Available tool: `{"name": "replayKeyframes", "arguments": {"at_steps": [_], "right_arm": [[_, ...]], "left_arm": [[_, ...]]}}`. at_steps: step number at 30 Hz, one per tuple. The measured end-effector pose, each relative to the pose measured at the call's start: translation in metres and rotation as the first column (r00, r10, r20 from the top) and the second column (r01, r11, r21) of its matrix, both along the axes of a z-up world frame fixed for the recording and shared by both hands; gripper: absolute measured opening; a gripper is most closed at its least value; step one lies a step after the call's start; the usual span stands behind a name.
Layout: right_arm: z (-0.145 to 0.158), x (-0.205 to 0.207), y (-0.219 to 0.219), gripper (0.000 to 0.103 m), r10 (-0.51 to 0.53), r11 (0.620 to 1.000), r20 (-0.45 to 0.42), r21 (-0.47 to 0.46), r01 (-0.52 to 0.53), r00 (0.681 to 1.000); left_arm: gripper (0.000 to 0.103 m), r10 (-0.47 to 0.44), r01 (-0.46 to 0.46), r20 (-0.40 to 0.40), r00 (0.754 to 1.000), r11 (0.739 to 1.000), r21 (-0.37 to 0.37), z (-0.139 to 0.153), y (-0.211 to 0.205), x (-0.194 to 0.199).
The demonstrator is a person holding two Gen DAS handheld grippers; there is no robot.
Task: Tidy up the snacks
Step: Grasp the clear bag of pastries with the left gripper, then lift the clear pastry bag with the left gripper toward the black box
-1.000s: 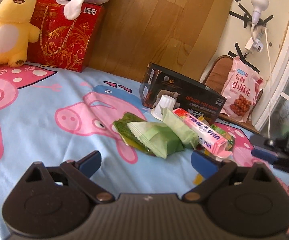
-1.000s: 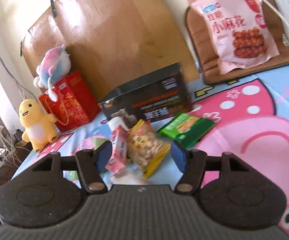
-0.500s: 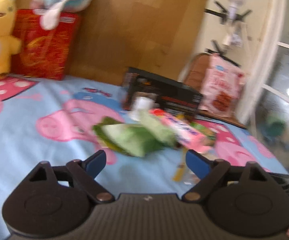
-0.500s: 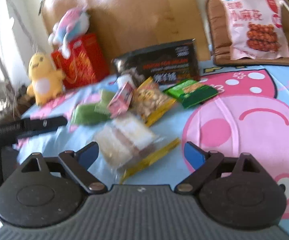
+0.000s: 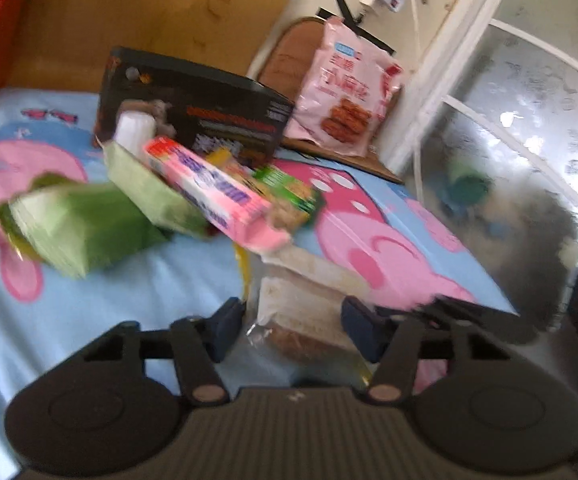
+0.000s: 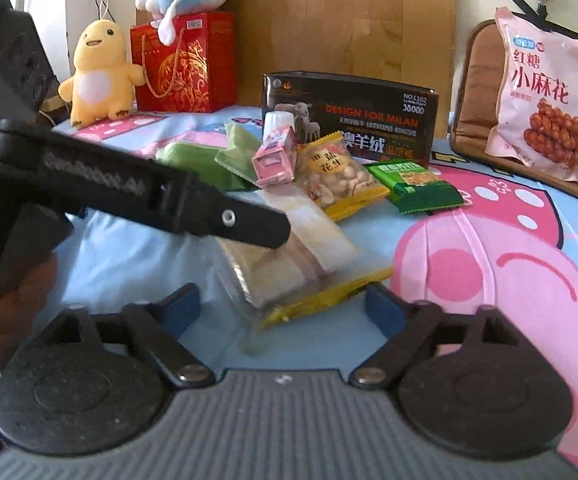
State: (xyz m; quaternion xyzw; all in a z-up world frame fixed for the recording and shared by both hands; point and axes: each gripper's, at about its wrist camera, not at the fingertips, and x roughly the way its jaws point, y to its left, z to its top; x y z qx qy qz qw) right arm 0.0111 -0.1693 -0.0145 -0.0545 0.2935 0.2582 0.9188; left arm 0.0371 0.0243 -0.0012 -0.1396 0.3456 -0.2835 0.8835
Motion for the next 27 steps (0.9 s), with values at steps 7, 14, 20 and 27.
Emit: {"name": "replayKeyframes", "arguments": {"at_steps": [7,14,20,27], "right_arm": [[0.007,-0.011,0.005,0.062,0.126,0.992,-0.020,0.021,-0.126,0.992],[0.009,-0.009,0.037,0.062,0.243,0.970,0.015,0.005,-0.243,0.970],[0.006,-0.008,0.039,0.067,0.209,0.978,0.031,-0.010,-0.209,0.977],[0.002,-0.006,0.033,0.077,0.178,0.984,0.001,0.014,-0.178,0.984]], "left_arm": [[0.052,0.059,-0.058,0.005,0.998,0.997,-0.043,-0.002,0.037,-0.048],[0.053,0.161,-0.161,0.000,0.987,0.986,-0.054,0.000,0.064,-0.052],[0.066,0.169,-0.168,0.017,0.985,0.984,-0.051,-0.001,0.066,-0.040],[0.071,0.156,-0.155,0.056,0.986,0.987,-0.030,-0.006,0.060,-0.043]]}}
